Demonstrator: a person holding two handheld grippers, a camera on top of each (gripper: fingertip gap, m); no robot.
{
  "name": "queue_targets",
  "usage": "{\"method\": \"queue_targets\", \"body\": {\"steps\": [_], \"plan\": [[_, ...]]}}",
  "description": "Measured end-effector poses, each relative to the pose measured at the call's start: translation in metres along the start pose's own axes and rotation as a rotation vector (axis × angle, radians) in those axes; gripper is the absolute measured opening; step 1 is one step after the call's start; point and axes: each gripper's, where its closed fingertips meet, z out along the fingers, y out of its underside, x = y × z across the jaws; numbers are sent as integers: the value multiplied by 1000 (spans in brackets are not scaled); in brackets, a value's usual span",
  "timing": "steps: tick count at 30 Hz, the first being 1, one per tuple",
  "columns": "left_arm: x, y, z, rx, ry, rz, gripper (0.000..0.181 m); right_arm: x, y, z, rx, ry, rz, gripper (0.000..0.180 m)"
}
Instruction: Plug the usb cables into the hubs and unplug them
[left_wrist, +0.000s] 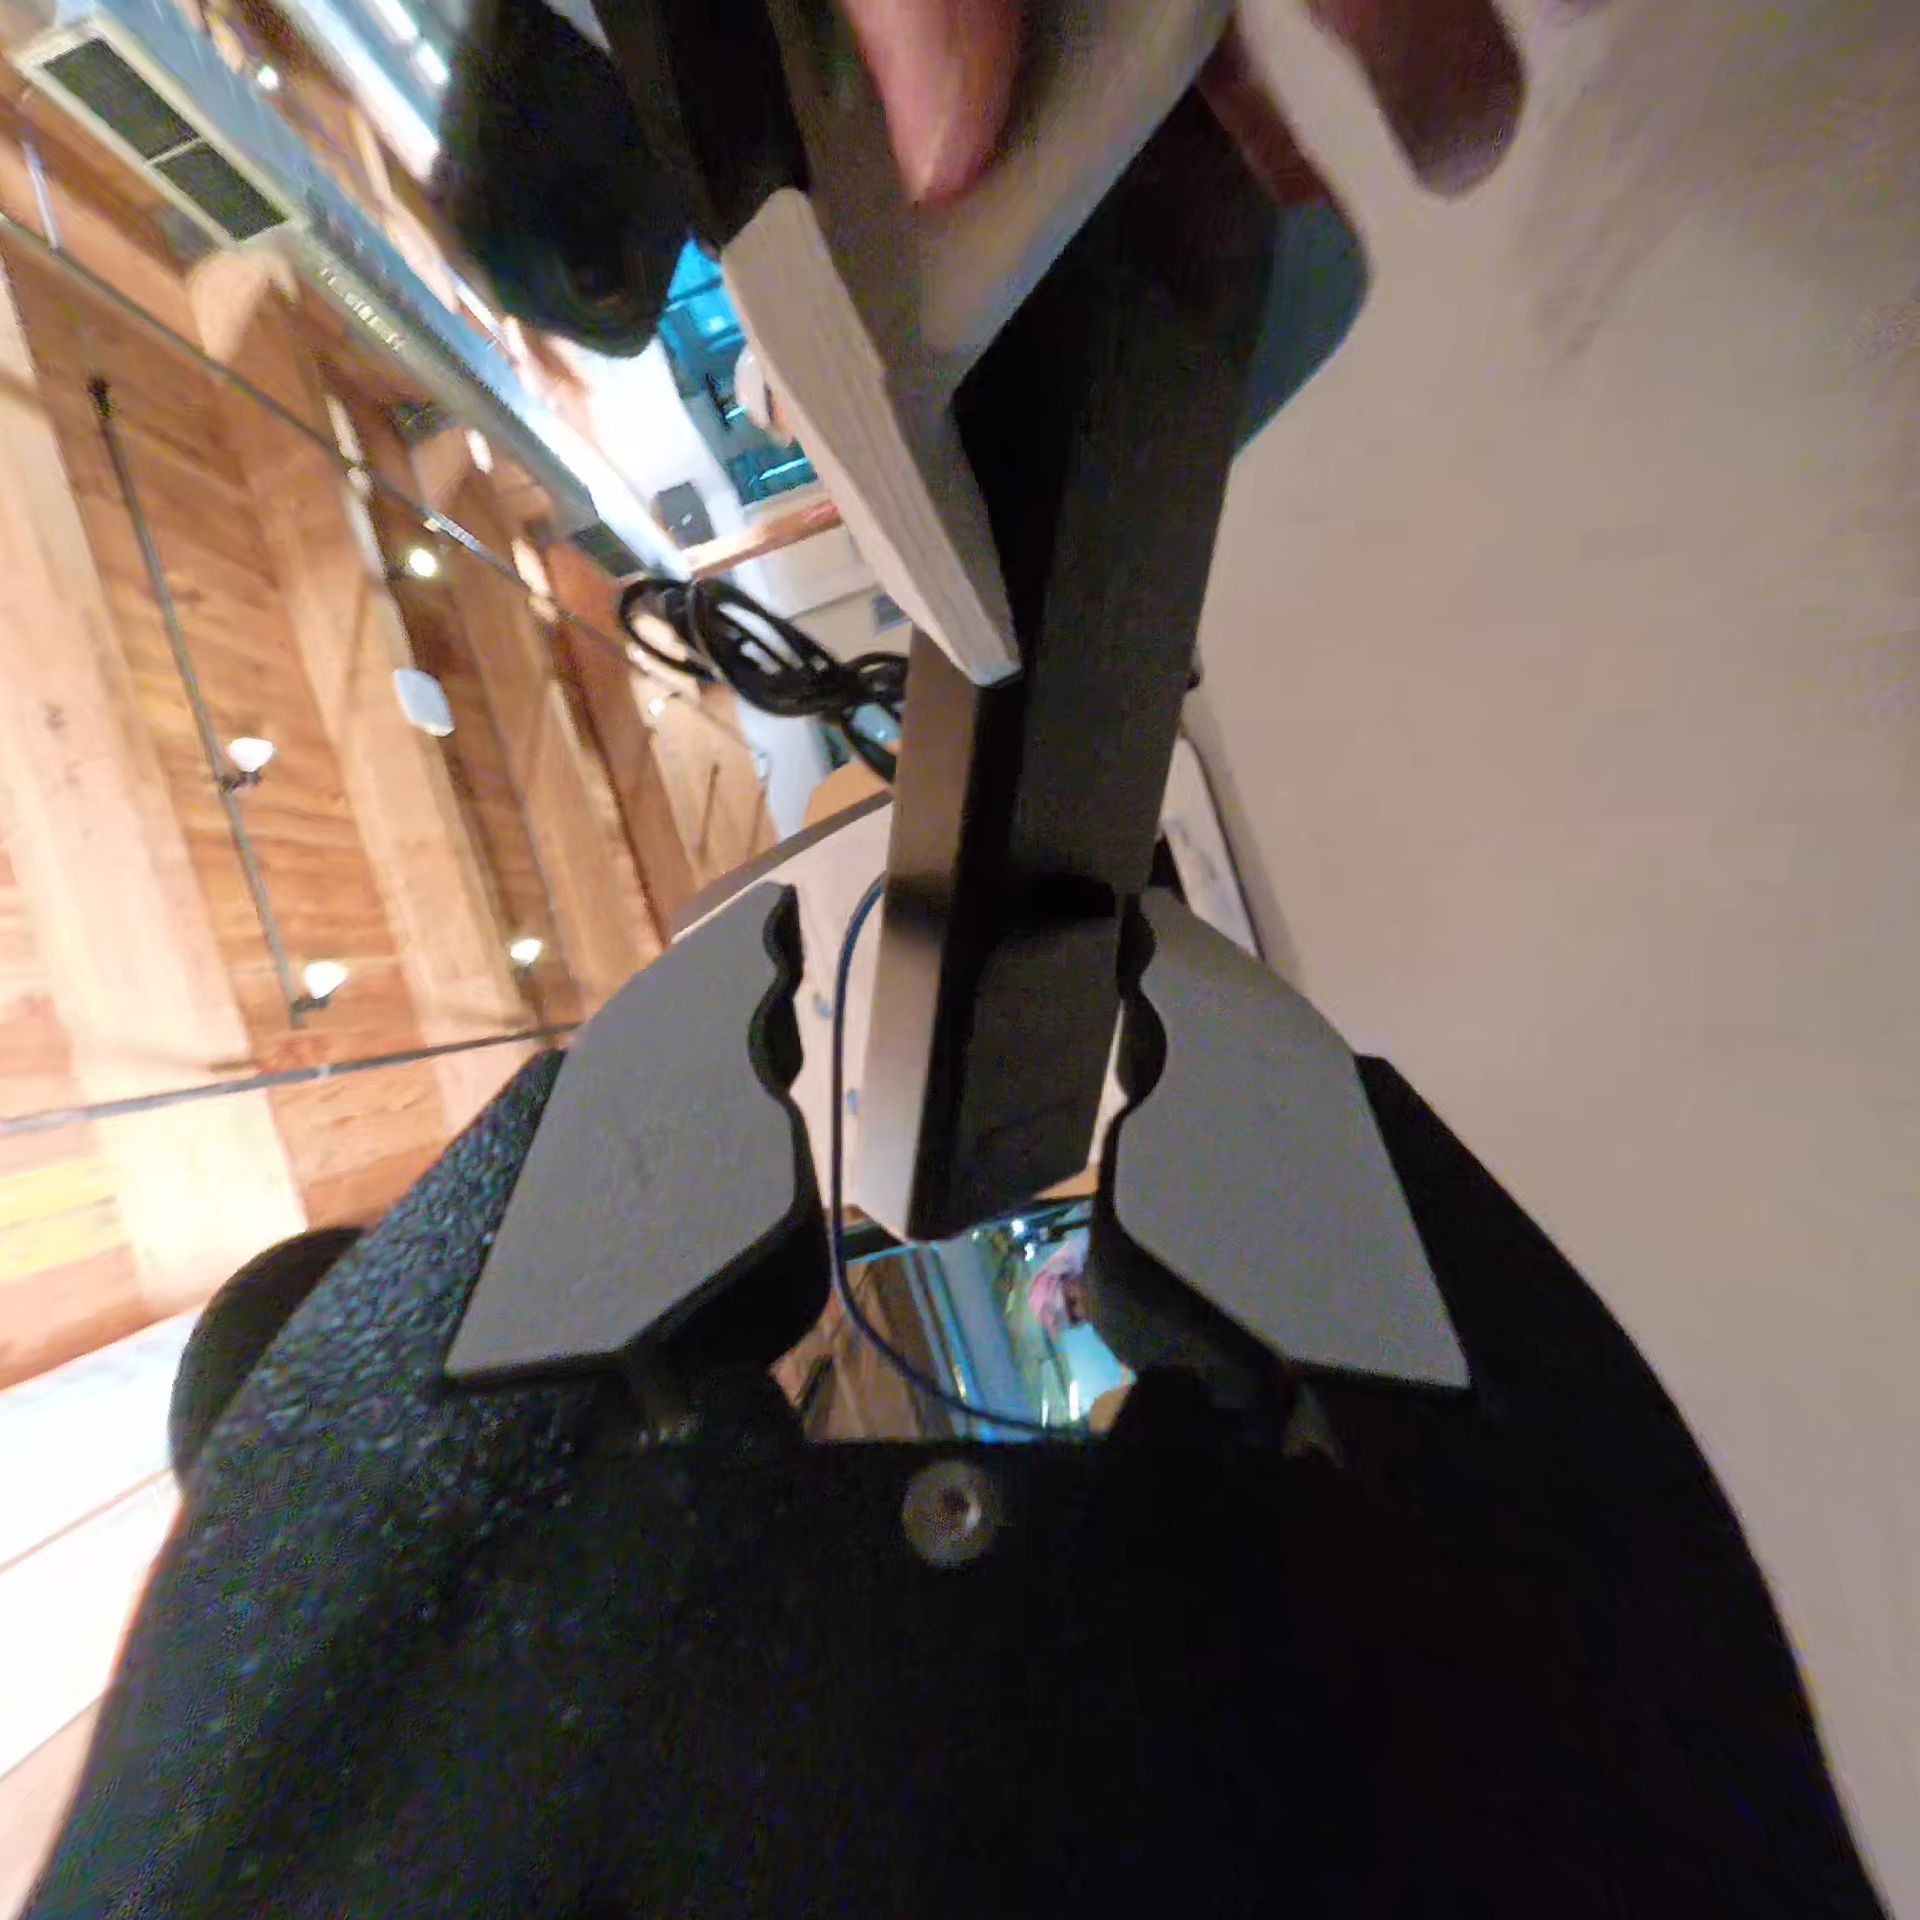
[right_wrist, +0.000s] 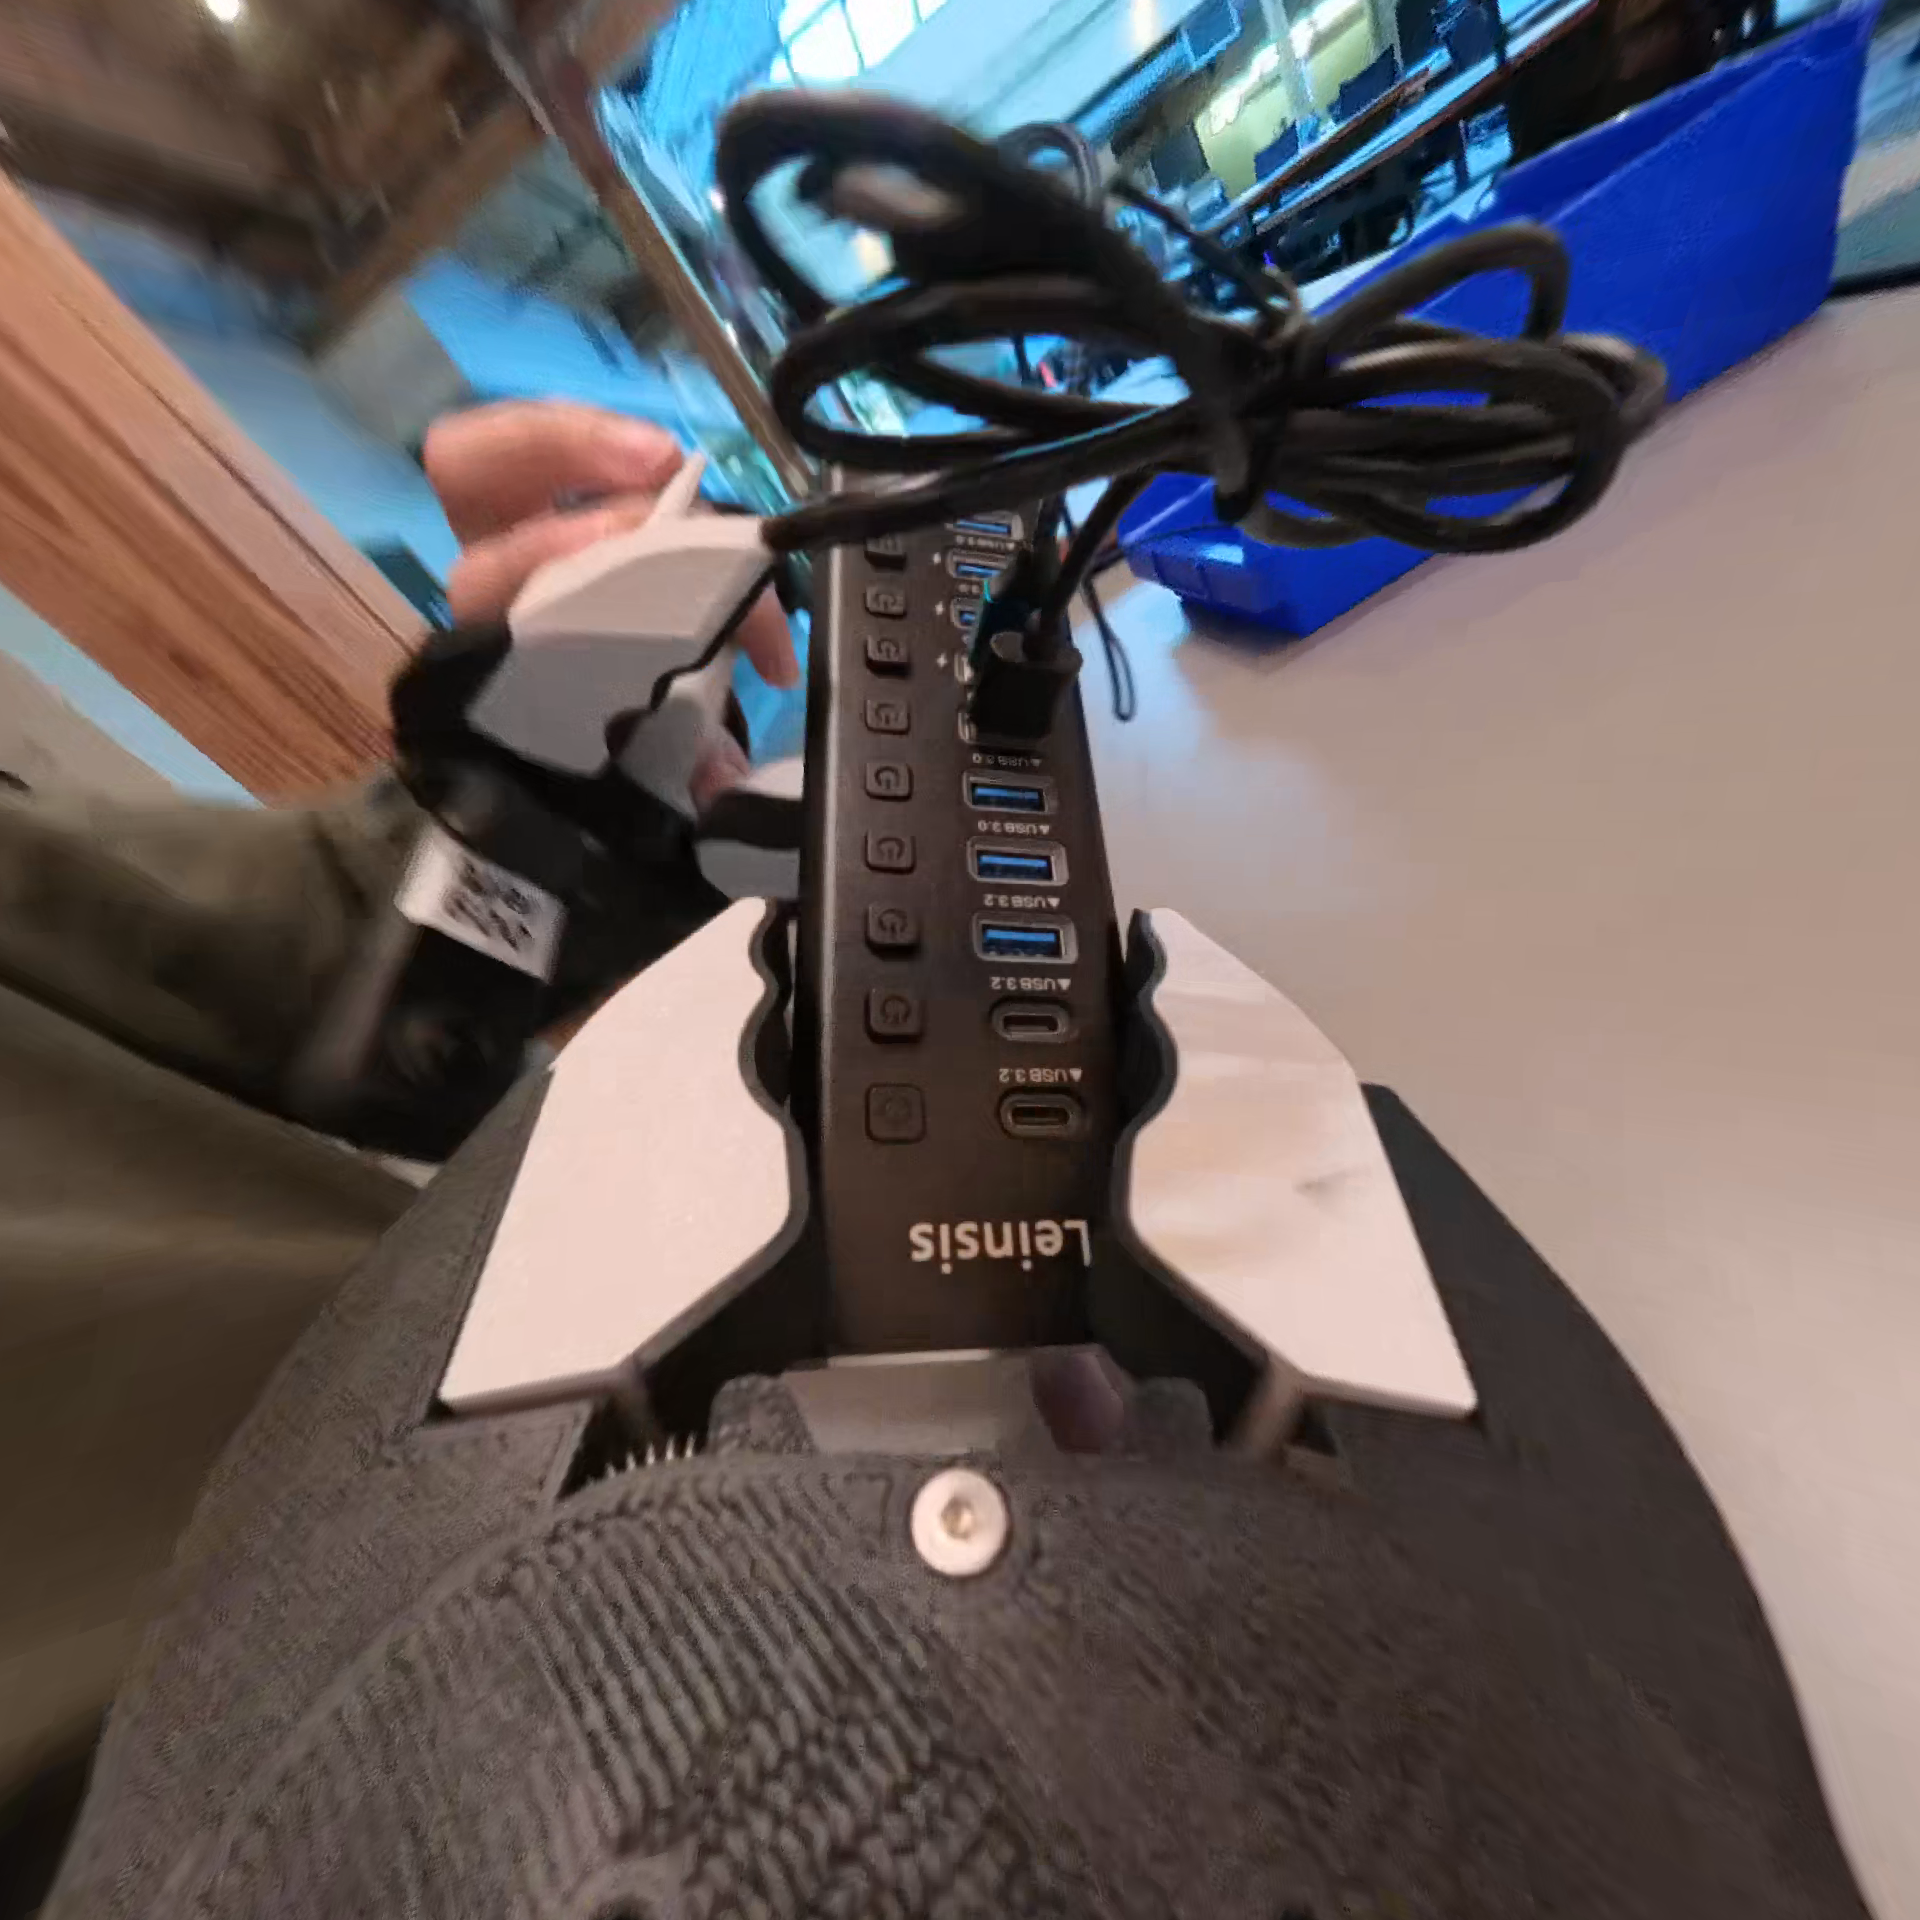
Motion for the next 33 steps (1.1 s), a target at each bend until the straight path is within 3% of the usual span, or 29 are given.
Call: {"method": "queue_targets", "body": {"steps": [1, 5, 12, 14, 17, 22, 25, 27, 33], "plan": [[0, 2, 0, -26, -32, 7, 62, -1, -2, -1, 23, -30, 60, 62], [17, -1, 0, -67, -54, 46, 79, -7, -2, -1, 0, -65, 166, 62], [2, 1, 13, -153, -250, 112, 106, -39, 7, 17, -37, -256, 395, 62], [-10, 3, 11, -172, -312, 89, 72, -37, 7, 20, -24, -254, 429, 62], [-8, 7, 18, -170, -259, 93, 72, -36, 5, 20, -3, -239, 366, 64], [-7, 21, 23, -169, -131, -128, 72, -46, -27, -2, 88, -150, -73, 93], [-3, 27, 25, -150, 19, -296, 72, -44, -43, -23, 143, 42, -573, 107], [3, 24, 25, -120, 156, -418, 72, -53, -43, -30, 140, 95, -872, 100], [5, -8, 18, 44, 452, -636, 72, -77, -39, -24, 182, 67, -1106, 82]]}}
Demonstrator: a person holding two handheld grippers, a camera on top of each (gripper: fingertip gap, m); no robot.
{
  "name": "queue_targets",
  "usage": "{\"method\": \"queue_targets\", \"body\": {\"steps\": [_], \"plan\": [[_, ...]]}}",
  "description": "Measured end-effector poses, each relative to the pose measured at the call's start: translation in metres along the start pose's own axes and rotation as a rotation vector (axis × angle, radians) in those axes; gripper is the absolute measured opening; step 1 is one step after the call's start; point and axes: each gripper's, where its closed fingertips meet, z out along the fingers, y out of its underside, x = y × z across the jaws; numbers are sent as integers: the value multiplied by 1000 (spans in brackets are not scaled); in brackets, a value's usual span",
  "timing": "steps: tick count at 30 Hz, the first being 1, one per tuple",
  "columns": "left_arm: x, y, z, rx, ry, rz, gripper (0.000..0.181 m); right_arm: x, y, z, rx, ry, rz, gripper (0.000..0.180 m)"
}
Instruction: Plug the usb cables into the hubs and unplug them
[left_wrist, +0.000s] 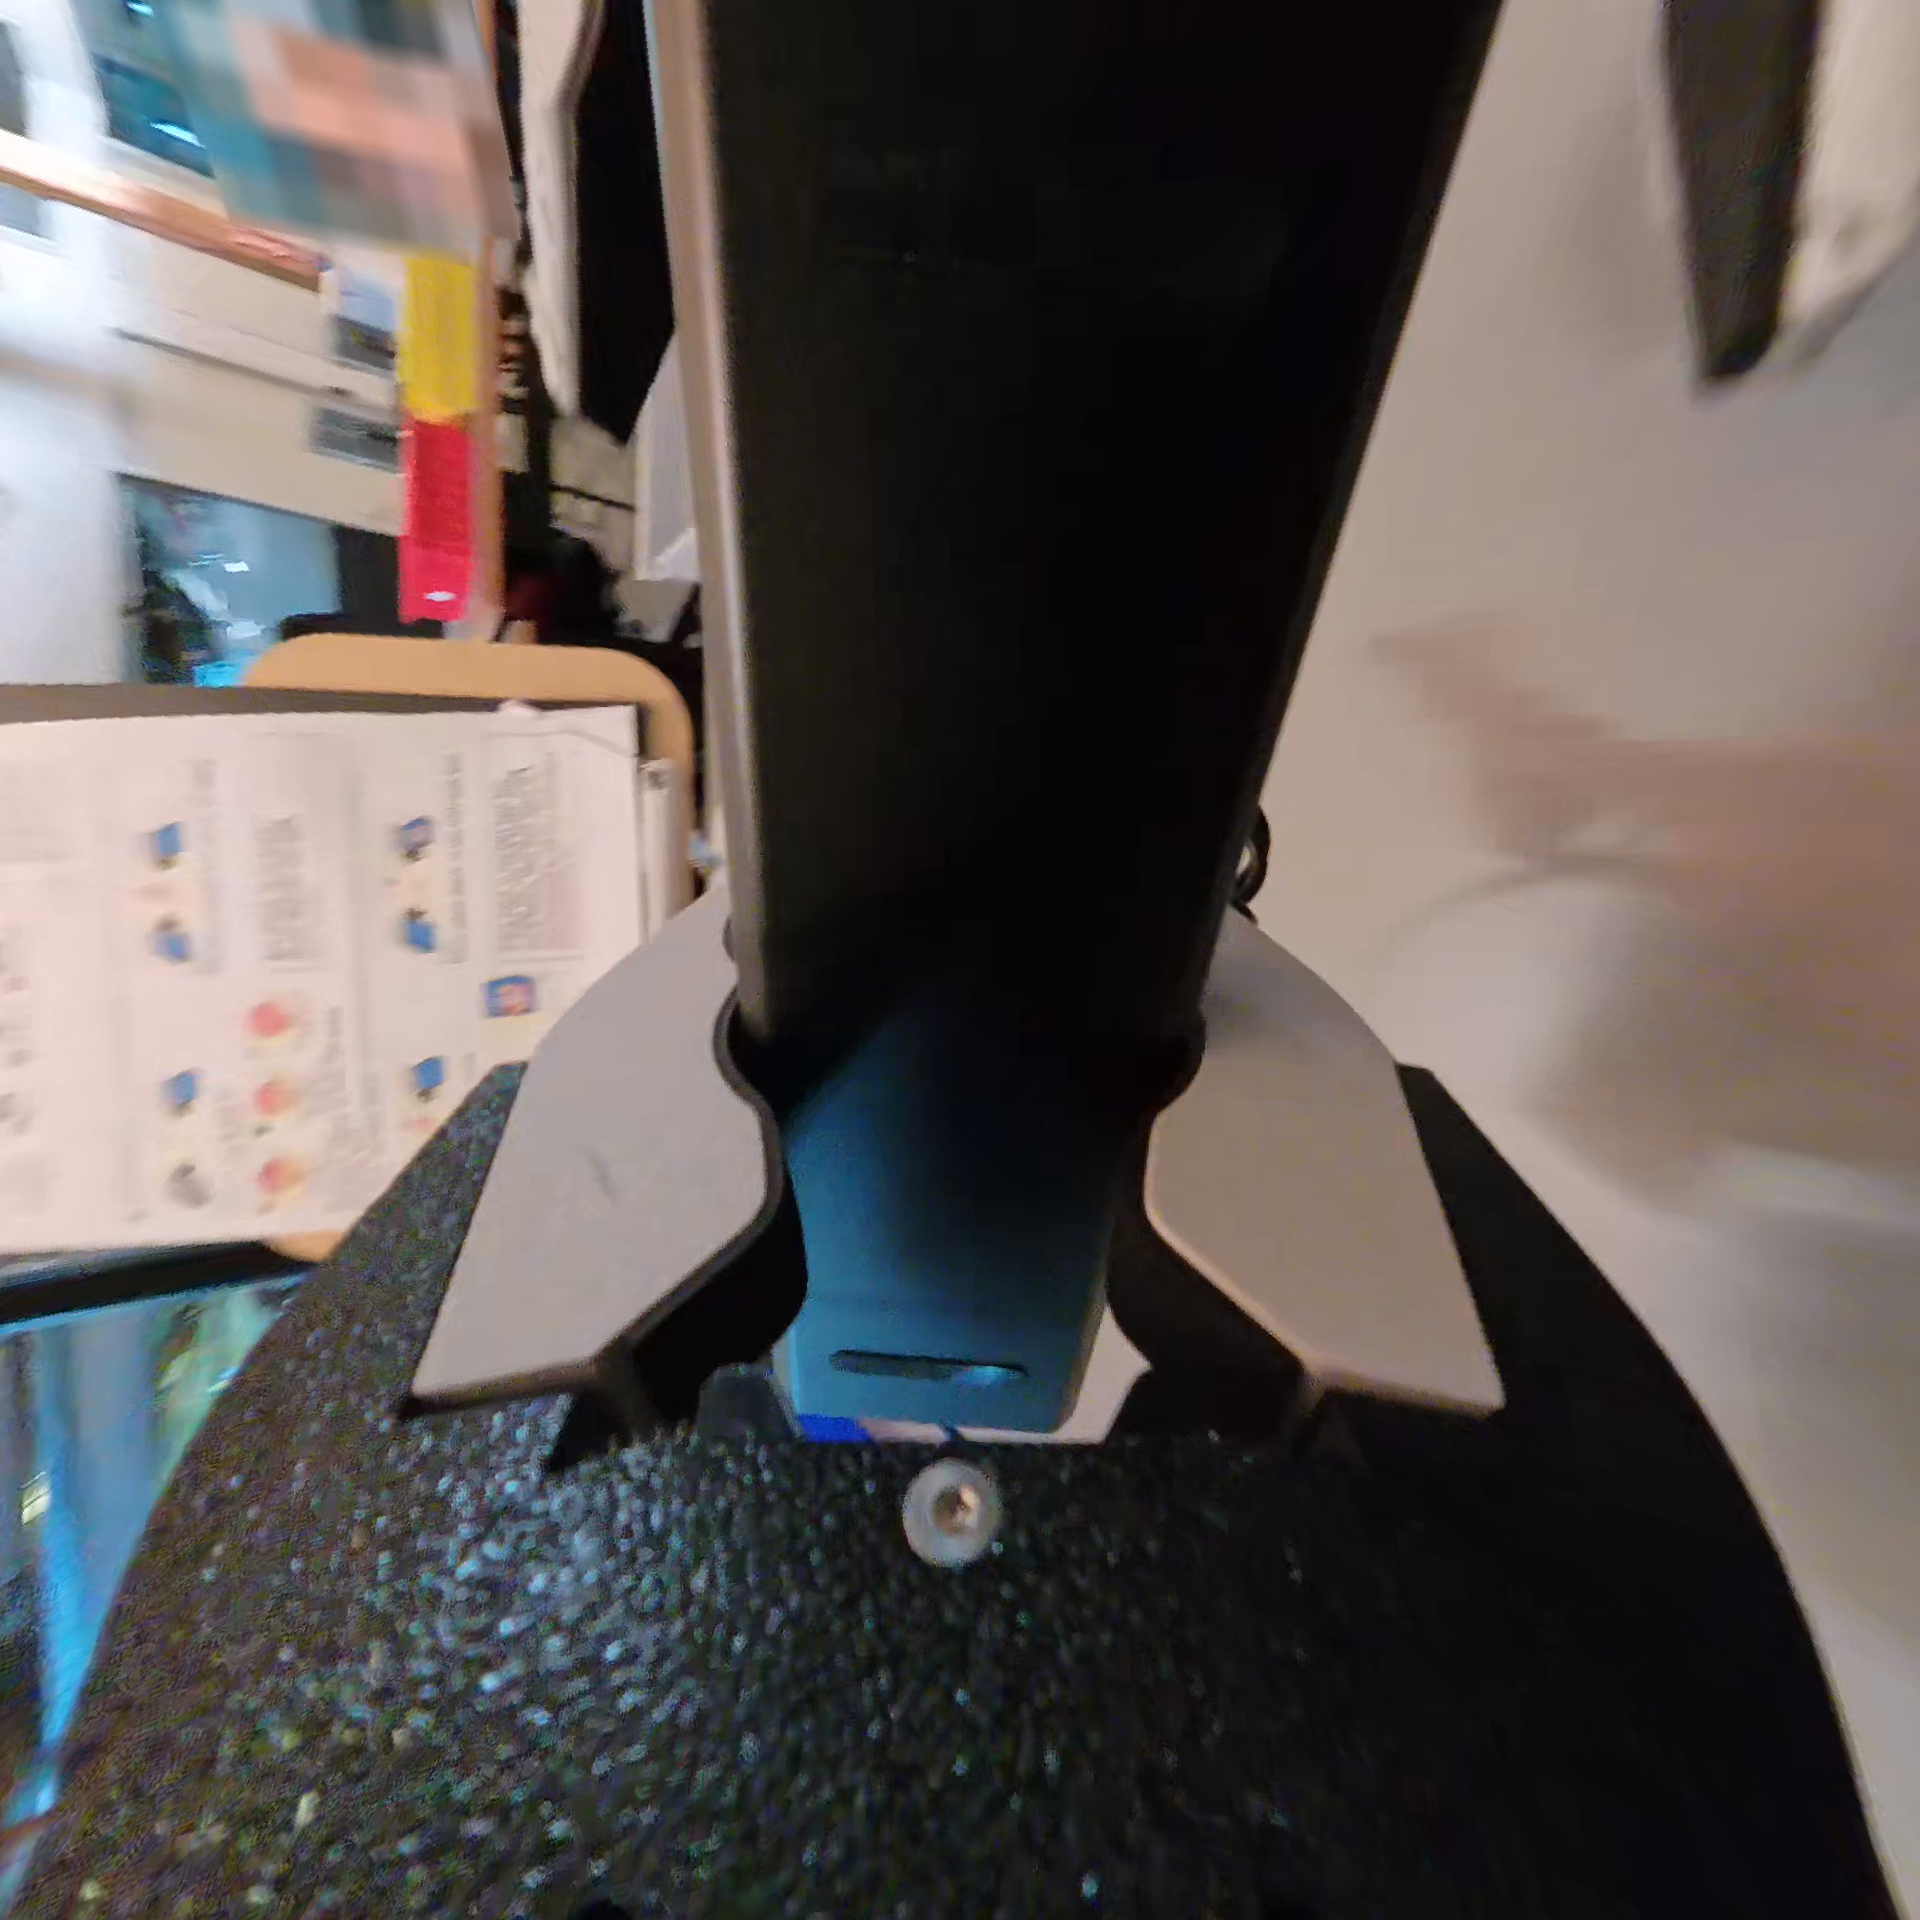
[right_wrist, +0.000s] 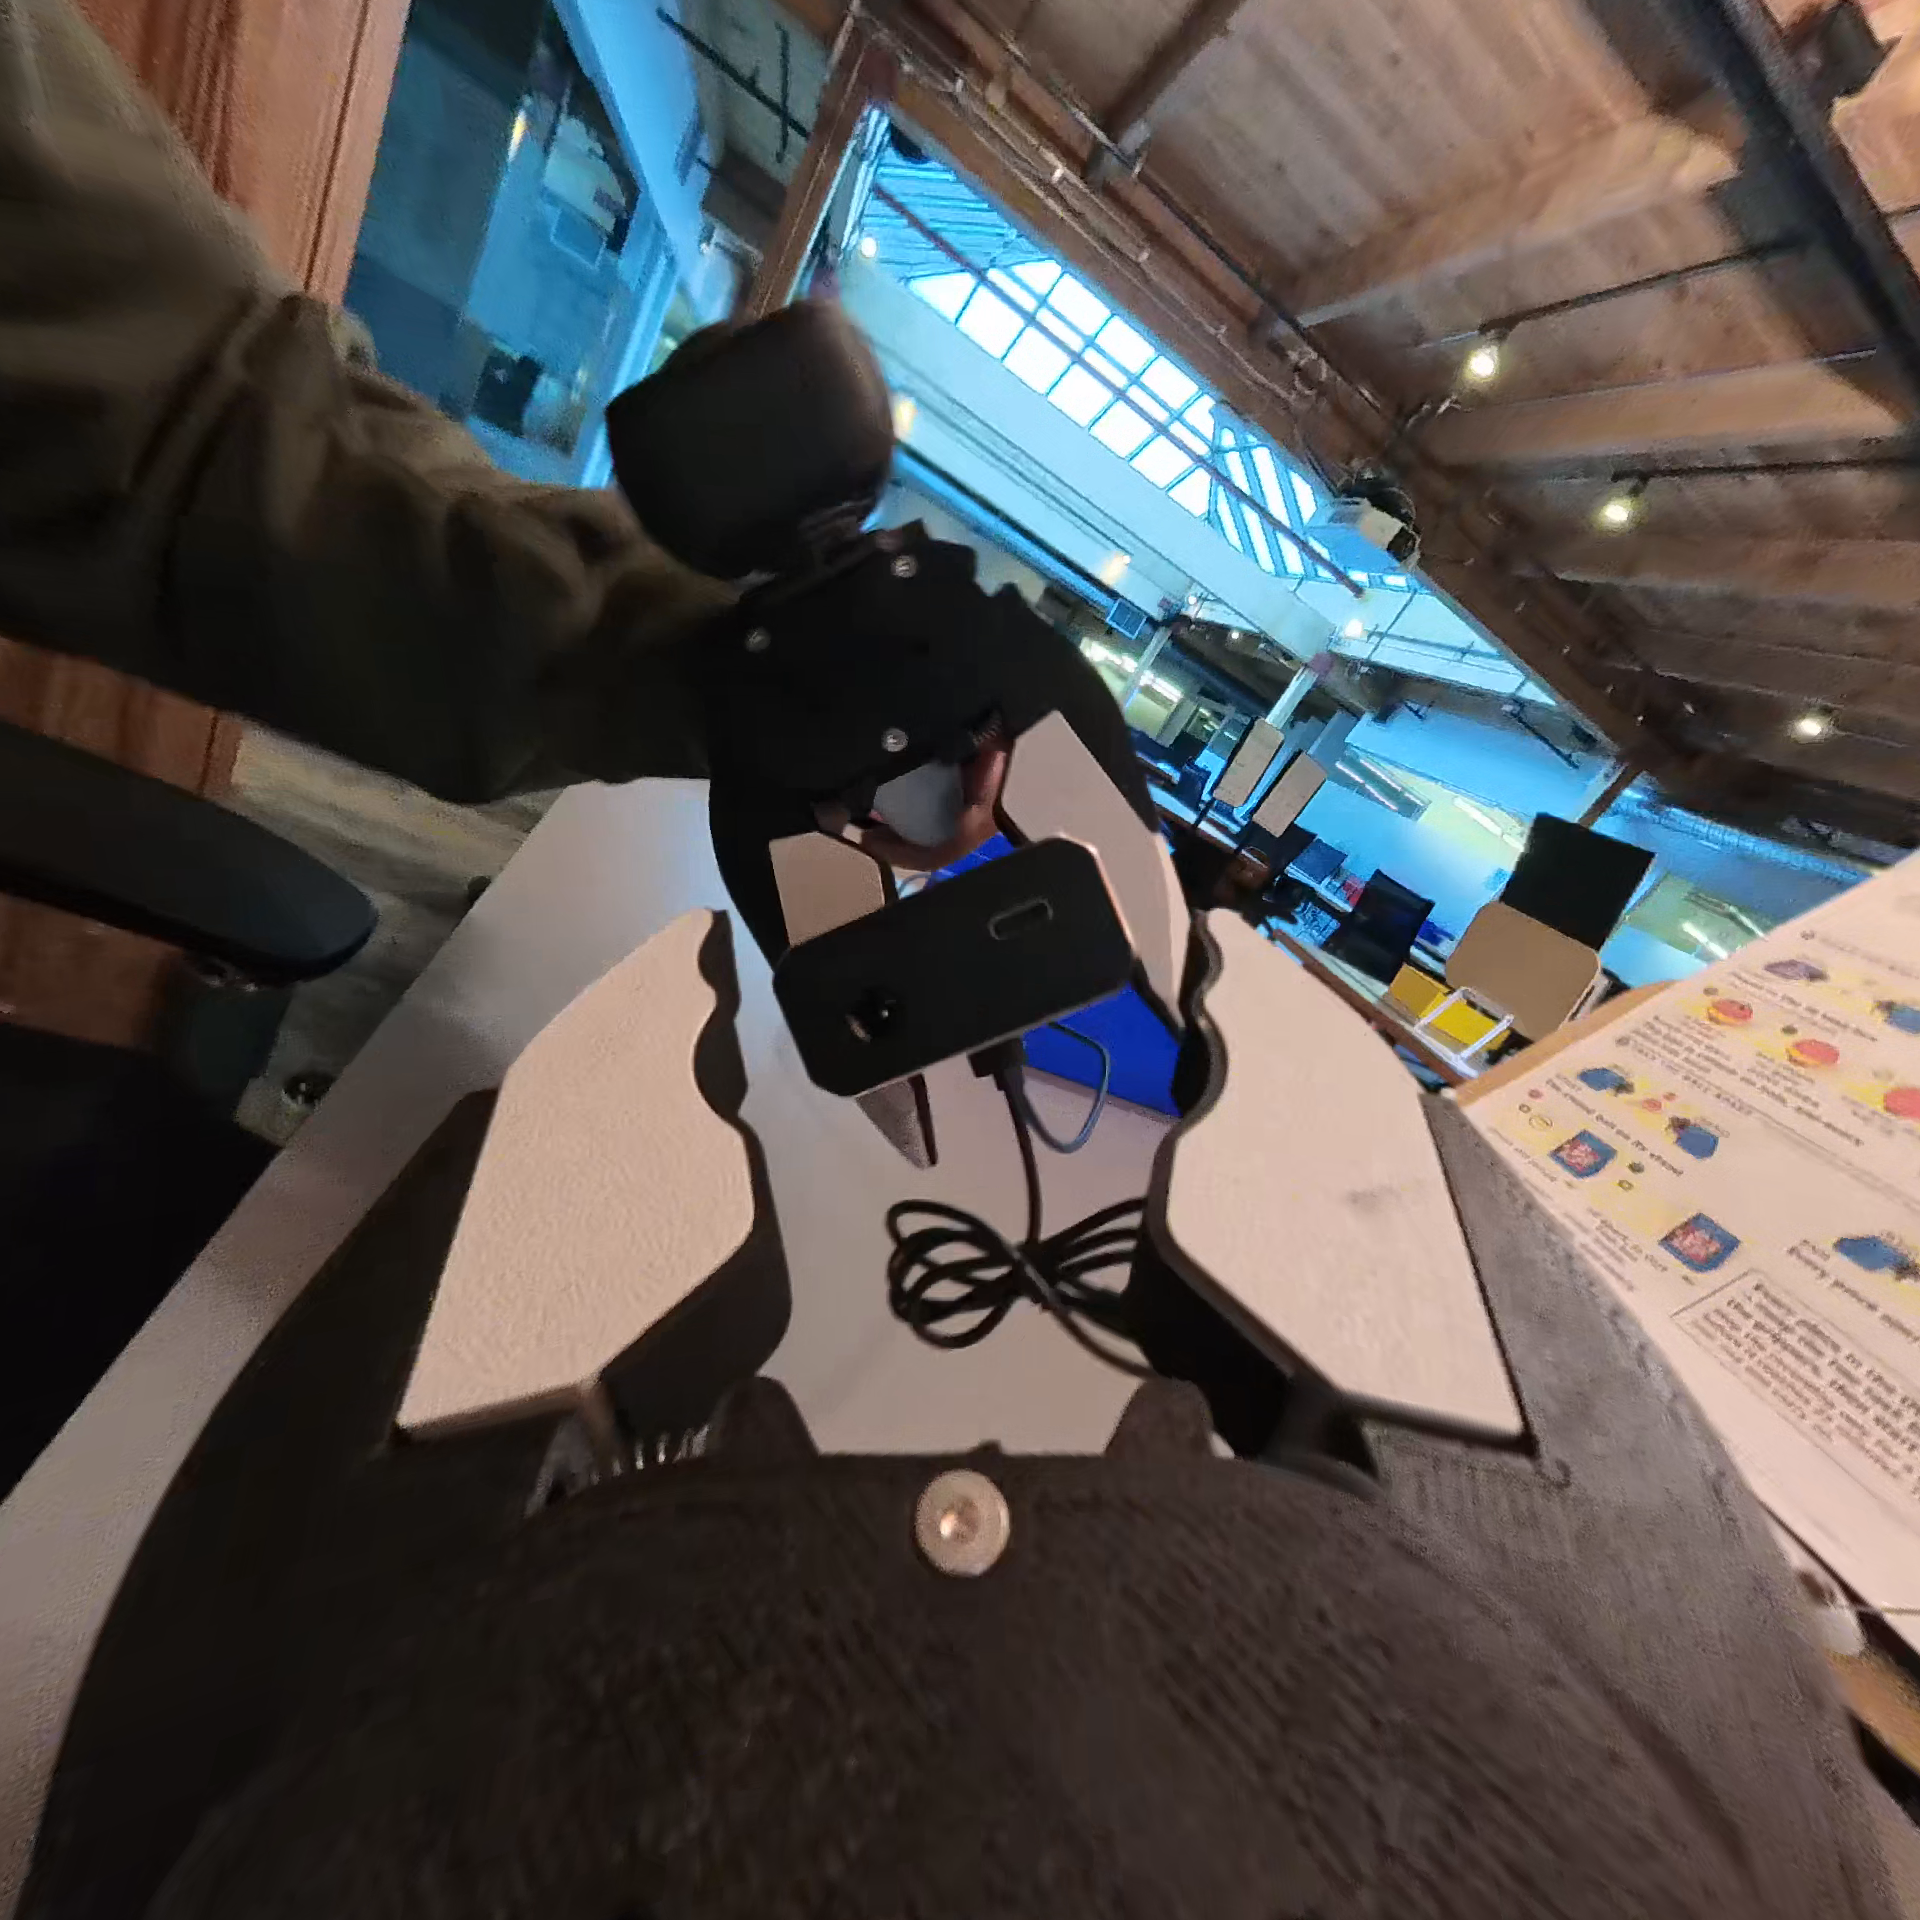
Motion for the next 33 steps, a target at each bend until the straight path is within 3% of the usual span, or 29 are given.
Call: {"method": "queue_targets", "body": {"steps": [5, 17, 23, 33], "plan": [[23, -9, 5, 38, 155, -44, 72, -11, 1, 6, -34, -47, -26, 70], [48, -12, -2, 167, 222, -227, 73, -10, -6, 17, -163, -52, 70, 69], [48, -27, 6, 263, 147, -304, 71, -17, -16, 21, -78, -109, 172, 68], [63, -68, 5, 495, 176, -435, 74, -22, -42, 21, 70, -180, 298, 67]]}}
